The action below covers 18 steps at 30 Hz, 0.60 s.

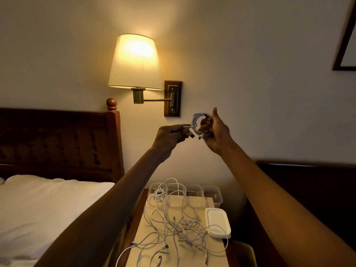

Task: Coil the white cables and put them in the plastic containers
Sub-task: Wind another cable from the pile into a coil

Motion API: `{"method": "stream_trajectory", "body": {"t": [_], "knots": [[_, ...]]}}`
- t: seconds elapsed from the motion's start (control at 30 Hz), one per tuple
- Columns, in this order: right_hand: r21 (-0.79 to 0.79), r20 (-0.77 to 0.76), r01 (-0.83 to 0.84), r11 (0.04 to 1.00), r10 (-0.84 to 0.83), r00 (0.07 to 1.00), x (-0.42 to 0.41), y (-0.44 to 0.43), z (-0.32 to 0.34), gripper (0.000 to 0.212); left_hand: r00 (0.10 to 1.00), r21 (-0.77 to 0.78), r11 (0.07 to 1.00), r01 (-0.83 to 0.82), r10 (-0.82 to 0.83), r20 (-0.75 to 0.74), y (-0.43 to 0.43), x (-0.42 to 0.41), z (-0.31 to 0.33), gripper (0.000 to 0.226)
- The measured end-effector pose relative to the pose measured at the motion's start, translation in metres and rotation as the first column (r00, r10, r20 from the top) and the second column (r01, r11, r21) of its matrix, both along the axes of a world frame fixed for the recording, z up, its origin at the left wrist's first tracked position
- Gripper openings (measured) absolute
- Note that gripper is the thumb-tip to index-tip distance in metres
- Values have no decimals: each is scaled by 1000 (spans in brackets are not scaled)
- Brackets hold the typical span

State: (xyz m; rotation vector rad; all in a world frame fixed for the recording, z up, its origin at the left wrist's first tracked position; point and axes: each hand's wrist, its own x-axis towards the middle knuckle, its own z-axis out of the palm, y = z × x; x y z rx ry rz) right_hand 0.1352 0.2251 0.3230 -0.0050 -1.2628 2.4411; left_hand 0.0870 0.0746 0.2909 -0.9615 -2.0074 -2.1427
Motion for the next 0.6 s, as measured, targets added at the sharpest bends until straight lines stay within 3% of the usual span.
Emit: {"method": "stream_trajectory", "body": {"t": [0.13, 0.2, 0.37, 0.6], "knots": [[30, -7, 36, 999, -36, 999, -2, -2, -4, 36, 948, 332, 943, 10, -115, 298, 13, 9, 0, 30], [33, -16, 43, 999, -42, 999, -2, -1, -4, 34, 913, 436, 900, 6, -182, 364, 18, 12, -3, 28], [88, -3, 91, 992, -91, 996, -3, -2, -9, 32, 907, 466, 881, -86, -124, 402, 27, 16, -1, 20], [231, -7, 294, 928, -300, 954, -6, -1, -5, 34, 870, 540, 841, -33, -241, 429, 31, 18, -2, 17]]}}
